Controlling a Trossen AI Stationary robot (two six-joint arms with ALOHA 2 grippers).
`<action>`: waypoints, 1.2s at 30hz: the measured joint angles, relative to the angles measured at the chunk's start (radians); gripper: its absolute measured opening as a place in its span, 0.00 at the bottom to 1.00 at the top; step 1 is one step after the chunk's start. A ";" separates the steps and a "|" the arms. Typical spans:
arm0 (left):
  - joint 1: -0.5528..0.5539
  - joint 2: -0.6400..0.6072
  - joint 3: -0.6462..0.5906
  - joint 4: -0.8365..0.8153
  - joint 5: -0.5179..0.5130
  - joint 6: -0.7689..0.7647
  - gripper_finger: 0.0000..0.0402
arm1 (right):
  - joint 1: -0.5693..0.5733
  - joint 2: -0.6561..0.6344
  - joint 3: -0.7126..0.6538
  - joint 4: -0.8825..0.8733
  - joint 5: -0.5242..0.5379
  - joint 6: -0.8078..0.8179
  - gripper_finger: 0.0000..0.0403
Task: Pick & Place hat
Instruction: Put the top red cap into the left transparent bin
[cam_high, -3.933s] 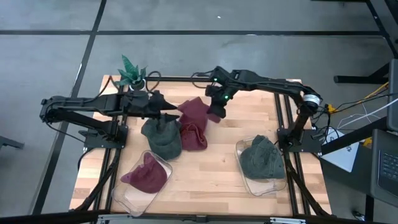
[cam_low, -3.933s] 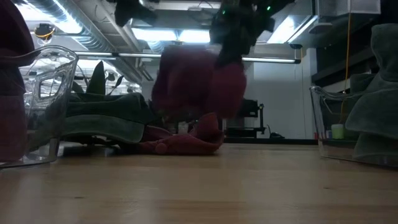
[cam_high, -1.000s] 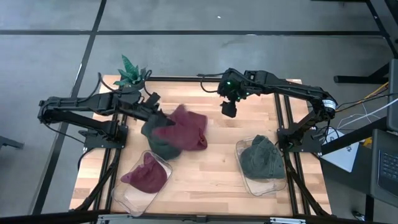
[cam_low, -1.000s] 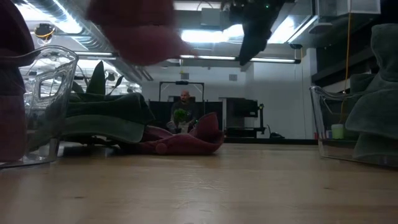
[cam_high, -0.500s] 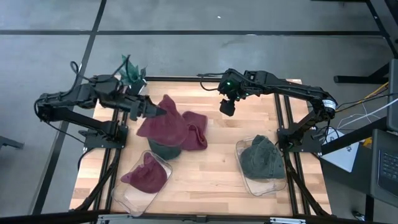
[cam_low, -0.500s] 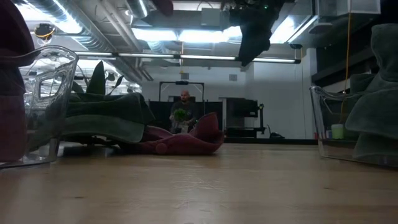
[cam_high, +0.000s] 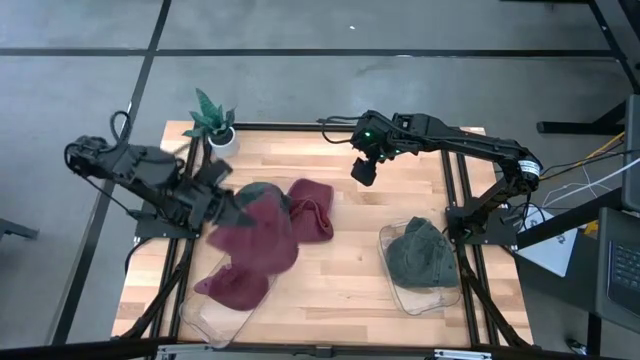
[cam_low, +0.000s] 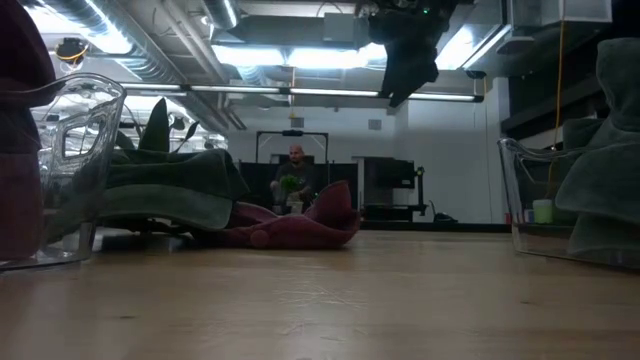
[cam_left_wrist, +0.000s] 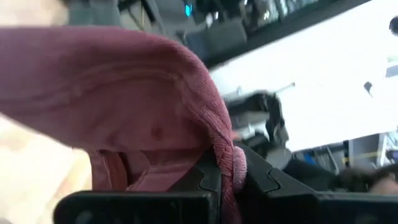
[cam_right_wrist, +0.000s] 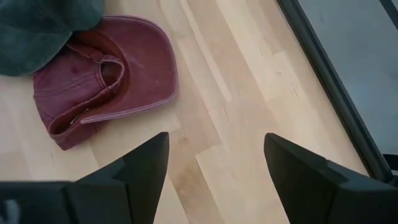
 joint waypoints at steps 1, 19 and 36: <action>-0.026 0.012 0.000 0.000 -0.001 -0.014 0.04 | 0.000 0.000 0.000 0.000 0.000 0.012 0.65; -0.380 0.159 0.000 -0.117 -0.019 -0.277 0.04 | 0.019 0.000 0.000 0.000 0.000 0.096 0.65; -0.473 0.252 0.000 -0.362 -0.173 -0.538 0.04 | 0.048 0.013 0.000 0.000 0.000 0.092 0.65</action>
